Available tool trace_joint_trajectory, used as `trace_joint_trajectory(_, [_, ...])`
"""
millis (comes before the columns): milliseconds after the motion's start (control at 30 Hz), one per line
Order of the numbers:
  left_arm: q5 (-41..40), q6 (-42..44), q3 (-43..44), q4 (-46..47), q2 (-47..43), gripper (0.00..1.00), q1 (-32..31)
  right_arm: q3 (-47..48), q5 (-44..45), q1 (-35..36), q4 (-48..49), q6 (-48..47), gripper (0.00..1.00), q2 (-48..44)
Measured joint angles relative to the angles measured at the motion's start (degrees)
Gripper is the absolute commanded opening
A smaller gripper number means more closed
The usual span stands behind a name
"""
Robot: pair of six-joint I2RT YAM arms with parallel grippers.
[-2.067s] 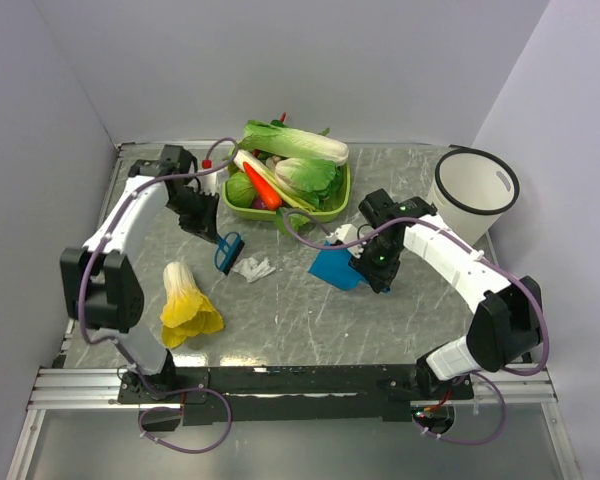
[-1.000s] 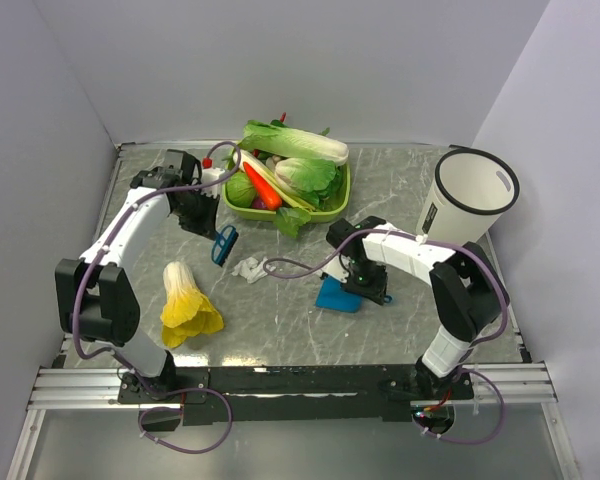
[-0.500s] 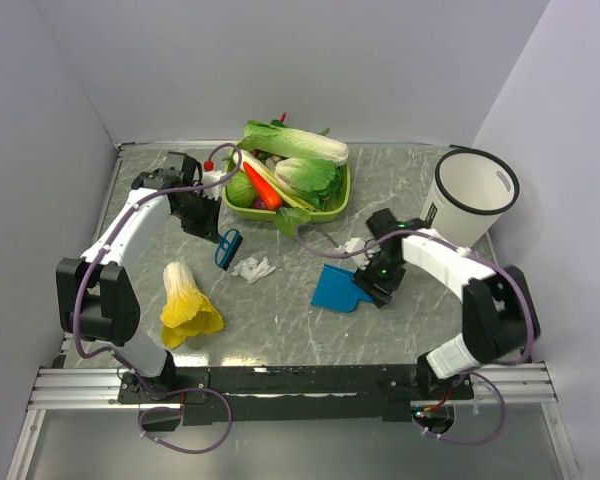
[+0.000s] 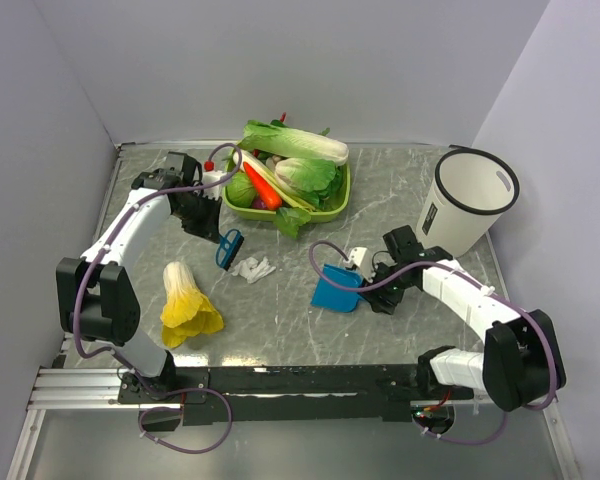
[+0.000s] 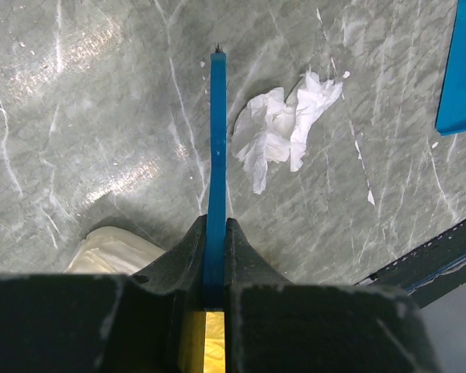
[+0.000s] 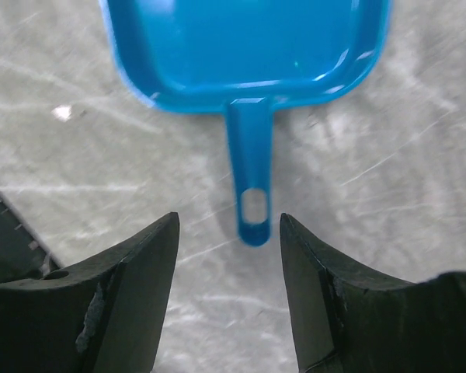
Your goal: Sweep away the paper scraps from the table
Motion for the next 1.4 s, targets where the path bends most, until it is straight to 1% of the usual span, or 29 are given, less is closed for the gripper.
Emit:
trace_joint_trajectory(333, [0.0,0.0,-0.9,-0.1,0.0,0.01,0.0,-3.6,4.1,0.5,5.9,-0.1,0.57,1.2])
trace_joint_trajectory(600, [0.0,0.0,-0.9,-0.2,0.0,0.01,0.0,-3.6,6.6,1.2,8.0,0.1,0.49,3.8])
trace_joint_trajectory(800, [0.1,0.0,-2.0,-0.1,0.0,0.01,0.0,-4.1,7.6,1.9,8.5,-0.2,0.39,4.3])
trace_joint_trajectory(1067, [0.5,-0.1,-2.9,-0.2,0.0,0.01,0.0,-3.3,8.3,3.2,7.7,-0.1,0.20,6.1])
trace_joint_trajectory(1133, [0.7,-0.2,-2.9,-0.2,0.0,0.01,0.0,-2.5,8.4,3.7,7.3,-0.1,0.15,6.8])
trace_joint_trajectory(1267, [1.1,-0.5,-2.9,-0.2,-0.1,0.01,0.0,0.5,8.5,5.5,5.4,0.2,0.09,7.9])
trace_joint_trajectory(1400, [1.3,-1.1,-3.4,0.0,-0.5,0.01,0.0,4.7,9.7,9.9,2.1,0.4,0.05,8.0])
